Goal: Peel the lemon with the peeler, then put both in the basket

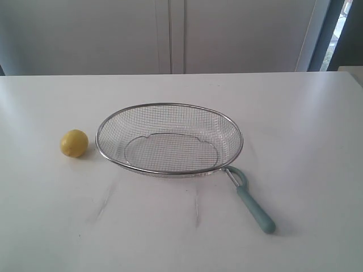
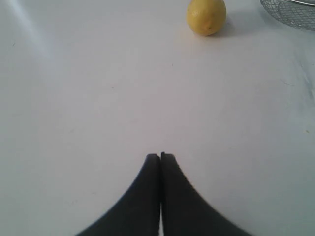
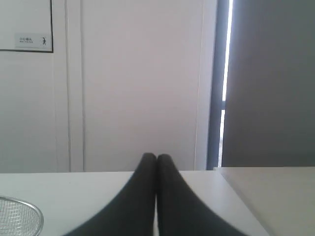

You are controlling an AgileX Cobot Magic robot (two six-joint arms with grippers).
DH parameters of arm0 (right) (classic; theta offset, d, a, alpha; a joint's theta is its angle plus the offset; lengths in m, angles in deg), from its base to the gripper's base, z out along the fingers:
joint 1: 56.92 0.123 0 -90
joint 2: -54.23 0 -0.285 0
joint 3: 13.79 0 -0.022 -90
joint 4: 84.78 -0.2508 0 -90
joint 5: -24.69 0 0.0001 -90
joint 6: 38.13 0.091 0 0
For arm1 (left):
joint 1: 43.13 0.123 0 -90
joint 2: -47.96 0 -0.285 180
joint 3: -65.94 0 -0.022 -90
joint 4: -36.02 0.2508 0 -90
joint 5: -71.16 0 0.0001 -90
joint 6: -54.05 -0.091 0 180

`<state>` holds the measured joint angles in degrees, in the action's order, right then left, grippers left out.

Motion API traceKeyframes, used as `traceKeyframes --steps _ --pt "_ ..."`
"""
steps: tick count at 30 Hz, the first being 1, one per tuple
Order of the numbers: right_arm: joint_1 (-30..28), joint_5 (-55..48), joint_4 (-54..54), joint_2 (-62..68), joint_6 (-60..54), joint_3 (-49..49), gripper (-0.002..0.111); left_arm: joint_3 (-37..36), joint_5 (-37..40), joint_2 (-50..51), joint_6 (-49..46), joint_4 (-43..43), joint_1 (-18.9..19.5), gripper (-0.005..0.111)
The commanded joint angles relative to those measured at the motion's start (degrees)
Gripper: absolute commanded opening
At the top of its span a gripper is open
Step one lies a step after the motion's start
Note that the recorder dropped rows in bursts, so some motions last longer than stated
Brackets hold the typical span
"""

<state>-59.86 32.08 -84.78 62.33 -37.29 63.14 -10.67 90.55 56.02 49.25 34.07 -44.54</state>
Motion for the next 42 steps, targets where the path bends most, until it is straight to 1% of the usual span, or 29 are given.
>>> traceKeyframes --steps 1,27,42 --pt "0.1 2.1 0.0 -0.3 0.1 0.3 0.0 -0.6 0.9 -0.3 0.0 0.0 0.1 0.0" --pt "0.1 1.9 0.0 -0.3 -0.8 0.2 0.0 -0.6 0.9 -0.3 0.0 0.0 0.1 0.0" --pt "0.1 2.2 0.0 -0.3 -0.8 -5.9 0.0 -0.6 0.9 -0.3 0.0 0.0 0.1 0.0"
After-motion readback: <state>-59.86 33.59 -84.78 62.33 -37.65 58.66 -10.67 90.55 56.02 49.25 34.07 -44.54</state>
